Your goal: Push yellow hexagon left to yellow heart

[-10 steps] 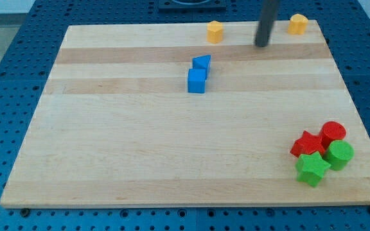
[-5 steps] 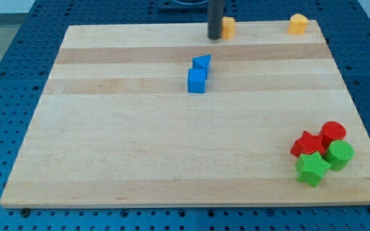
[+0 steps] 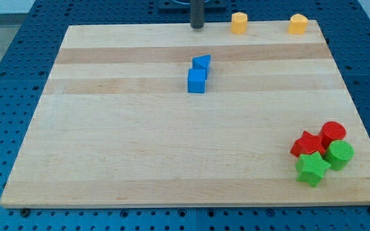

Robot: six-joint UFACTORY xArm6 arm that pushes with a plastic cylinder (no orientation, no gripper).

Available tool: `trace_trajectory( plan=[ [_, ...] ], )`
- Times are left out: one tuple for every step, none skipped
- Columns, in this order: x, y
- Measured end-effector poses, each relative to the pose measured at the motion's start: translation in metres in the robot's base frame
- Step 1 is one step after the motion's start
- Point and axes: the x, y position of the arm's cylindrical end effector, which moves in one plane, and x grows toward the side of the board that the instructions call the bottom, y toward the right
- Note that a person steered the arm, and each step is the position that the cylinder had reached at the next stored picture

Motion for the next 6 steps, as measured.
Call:
trace_trajectory(
  plan=[
    [-0.002, 0.058],
    [-0.002, 0.116],
    [-0.002, 0.149],
    [-0.002, 0.152],
    [0.009, 0.125],
    [0.056, 0.098]
  ],
)
